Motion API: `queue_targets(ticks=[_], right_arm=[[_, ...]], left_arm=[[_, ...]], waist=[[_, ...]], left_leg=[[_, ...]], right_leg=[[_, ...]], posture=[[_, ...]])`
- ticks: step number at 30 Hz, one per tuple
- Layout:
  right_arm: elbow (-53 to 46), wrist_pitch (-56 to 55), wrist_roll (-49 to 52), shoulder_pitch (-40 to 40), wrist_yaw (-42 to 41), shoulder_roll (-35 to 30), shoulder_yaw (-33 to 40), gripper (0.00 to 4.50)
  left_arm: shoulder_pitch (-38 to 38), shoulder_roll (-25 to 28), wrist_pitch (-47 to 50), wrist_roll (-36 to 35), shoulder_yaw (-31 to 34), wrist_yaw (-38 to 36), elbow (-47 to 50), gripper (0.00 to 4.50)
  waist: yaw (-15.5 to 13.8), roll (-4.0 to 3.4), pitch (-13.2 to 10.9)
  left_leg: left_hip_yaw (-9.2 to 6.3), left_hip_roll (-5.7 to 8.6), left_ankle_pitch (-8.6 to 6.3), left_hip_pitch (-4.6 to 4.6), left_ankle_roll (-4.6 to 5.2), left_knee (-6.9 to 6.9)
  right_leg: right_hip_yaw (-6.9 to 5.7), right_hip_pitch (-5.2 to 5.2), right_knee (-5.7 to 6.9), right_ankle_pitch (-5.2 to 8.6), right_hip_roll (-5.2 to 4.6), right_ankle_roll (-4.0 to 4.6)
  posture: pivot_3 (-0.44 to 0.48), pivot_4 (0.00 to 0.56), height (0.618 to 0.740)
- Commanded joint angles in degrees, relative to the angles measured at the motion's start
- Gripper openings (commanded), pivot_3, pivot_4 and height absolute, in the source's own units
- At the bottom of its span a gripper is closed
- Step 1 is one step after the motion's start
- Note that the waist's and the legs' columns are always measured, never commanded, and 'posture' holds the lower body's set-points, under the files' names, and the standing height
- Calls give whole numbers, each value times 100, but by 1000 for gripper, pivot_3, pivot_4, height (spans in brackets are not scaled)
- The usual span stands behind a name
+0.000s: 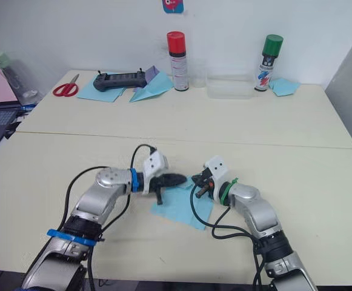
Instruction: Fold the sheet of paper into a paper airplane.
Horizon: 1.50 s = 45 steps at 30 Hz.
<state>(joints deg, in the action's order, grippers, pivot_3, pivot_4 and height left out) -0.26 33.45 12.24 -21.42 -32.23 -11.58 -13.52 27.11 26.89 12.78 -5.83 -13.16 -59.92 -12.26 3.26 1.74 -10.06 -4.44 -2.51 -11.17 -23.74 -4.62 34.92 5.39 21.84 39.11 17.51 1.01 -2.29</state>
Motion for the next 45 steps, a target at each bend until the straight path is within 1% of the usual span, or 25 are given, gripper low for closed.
queue_targets(ticks=[1, 3, 5, 13, 16, 17, 19, 21, 25, 29, 34, 40, 44, 45], right_arm=[[-15, 165, -38, 84, -10, -62, -42, 0], [-37, 179, -37, 93, -14, -70, -51, 0], [-44, 188, -39, 94, -18, -72, -61, 0], [7, 179, -54, 44, -74, -78, -90, 0], [24, 172, -57, 31, -76, -65, -101, 0], [25, 175, -54, 24, -83, -60, -108, 0], [27, 177, -51, 18, -96, -56, -120, 0], [33, 171, -49, 13, -113, -59, -132, 0], [85, 110, -42, -37, -126, -48, -107, 0], [15, -36, 83, -119, -64, 63, 128, 0], [-270, -72, 321, -108, 39, 373, 329, 0], [-332, -12, 322, -133, 119, 596, 233, 0], [148, 1, -228, -196, 350, 492, -171, 0], [220, 24, -312, -191, 455, 465, -161, 0]], left_arm=[[-63, 139, -40, 276, -83, 181, 63, 39], [-32, 165, -108, 375, 23, 432, -172, 39], [-63, 243, -127, 371, 107, 500, -252, 39], [-339, 560, 116, 109, 310, 435, 175, 39], [-251, 484, 401, -246, 591, 530, 546, 39], [-182, 367, 554, -493, 716, 547, 753, 39], [-106, 226, 728, -744, 810, 542, 1015, 39], [-102, 195, 793, -692, 673, 518, 1114, 39], [-234, 204, 733, -329, 167, 468, 973, 39], [-346, 298, 395, 46, -154, 468, 530, 39], [-346, 266, 309, 58, -162, 405, 364, 39], [-309, 203, 334, 9, -128, 410, 322, 39], [-272, 208, 311, 32, -131, 404, 255, 39], [-267, 215, 317, 31, -126, 402, 254, 39]], waist=[[0, -2, 1], [0, -2, 1], [0, -2, 2], [19, -4, 3], [19, -5, 3], [18, -5, 3], [10, -4, 2], [5, -4, 2], [17, -5, 3], [14, -4, 1], [9, -5, 1], [6, -6, 1], [6, -6, 1], [6, -6, 1]], left_leg=[[0, 1, 0, 3, 0, 1], [1, 2, 0, 8, 0, 1], [2, 2, 0, 14, 0, 1], [7, -3, 0, 34, 0, -3], [7, -3, 0, 34, 0, -3], [7, -3, 0, 34, 0, -3], [6, -3, 0, 31, 0, -2], [7, -1, 0, 31, 0, -2], [9, -1, 0, 35, 0, -3], [8, -3, 0, 35, 0, -4], [9, -2, 0, 34, 0, -3], [8, -2, 0, 34, 0, -4], [8, -2, 0, 34, 0, -3], [8, -2, 0, 34, 0, -3]], right_leg=[[1, -4, 0, 1, 0, -2], [3, -8, -1, 5, 0, -9], [4, -12, 0, 10, 0, -18], [9, -25, 1, 14, 2, -24], [9, -25, 0, 14, 2, -24], [9, -25, 1, 14, 2, -24], [8, -24, 0, 14, 2, -24], [9, -26, -1, 14, 0, -25], [11, -27, -1, 14, 2, -25], [11, -24, -1, 14, 3, -24], [12, -26, -1, 14, 3, -24], [11, -26, -1, 14, 2, -25], [11, -25, -1, 14, 2, -24], [11, -25, -1, 14, 2, -24]], posture=[[0, 150, 740], [0, 150, 740], [0, 150, 740], [0, 150, 740], [0, 150, 740], [0, 150, 740], [0, 150, 740], [0, 150, 740], [0, 150, 740], [0, 150, 740], [0, 150, 740], [0, 150, 740], [0, 150, 740], [0, 150, 740]])
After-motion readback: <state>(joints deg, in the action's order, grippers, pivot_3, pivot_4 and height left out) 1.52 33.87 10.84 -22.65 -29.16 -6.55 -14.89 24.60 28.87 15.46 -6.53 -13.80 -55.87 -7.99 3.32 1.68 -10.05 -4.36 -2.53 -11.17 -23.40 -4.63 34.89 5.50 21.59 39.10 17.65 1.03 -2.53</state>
